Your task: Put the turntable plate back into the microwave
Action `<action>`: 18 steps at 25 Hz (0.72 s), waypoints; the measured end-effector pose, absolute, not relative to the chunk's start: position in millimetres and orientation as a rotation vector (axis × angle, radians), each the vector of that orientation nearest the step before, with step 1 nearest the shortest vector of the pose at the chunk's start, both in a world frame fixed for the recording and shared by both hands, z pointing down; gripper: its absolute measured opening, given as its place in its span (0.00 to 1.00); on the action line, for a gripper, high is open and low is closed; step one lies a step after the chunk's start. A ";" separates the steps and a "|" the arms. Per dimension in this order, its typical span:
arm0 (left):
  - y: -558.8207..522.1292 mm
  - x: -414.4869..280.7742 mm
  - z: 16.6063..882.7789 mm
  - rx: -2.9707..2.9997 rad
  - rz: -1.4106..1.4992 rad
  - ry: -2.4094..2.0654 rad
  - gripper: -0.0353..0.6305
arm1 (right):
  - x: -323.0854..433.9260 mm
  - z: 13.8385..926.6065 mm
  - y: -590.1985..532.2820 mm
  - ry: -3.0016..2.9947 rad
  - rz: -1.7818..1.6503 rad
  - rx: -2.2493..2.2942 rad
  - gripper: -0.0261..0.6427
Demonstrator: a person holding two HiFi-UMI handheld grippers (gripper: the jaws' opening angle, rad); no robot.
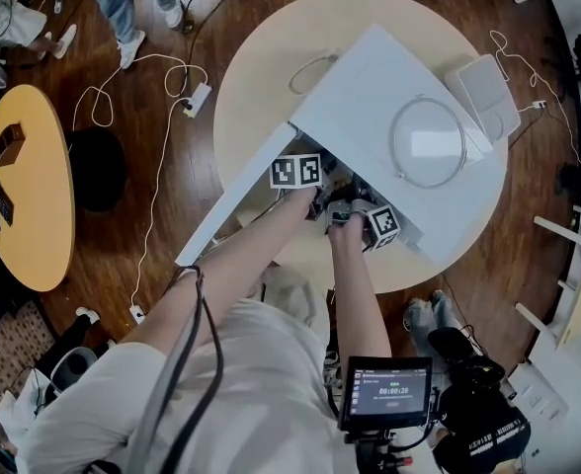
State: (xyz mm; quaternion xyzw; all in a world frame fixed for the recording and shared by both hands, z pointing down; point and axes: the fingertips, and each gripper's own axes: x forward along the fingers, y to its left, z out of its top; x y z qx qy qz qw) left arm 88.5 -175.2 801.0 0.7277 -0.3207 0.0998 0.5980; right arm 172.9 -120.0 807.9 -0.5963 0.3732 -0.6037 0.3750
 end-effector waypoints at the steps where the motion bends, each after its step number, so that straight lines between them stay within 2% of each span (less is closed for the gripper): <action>1: -174.4 87.7 801.7 1.704 0.248 -0.746 0.15 | 172.1 808.0 -120.4 0.947 -1.546 -1.519 0.09; 9: -161.9 85.0 796.2 1.773 0.357 -0.713 0.17 | 179.1 806.8 -118.0 0.909 -1.480 -1.523 0.08; 18: -138.5 77.4 792.8 1.792 0.404 -0.710 0.16 | 184.7 809.3 -122.7 0.959 -1.511 -1.727 0.10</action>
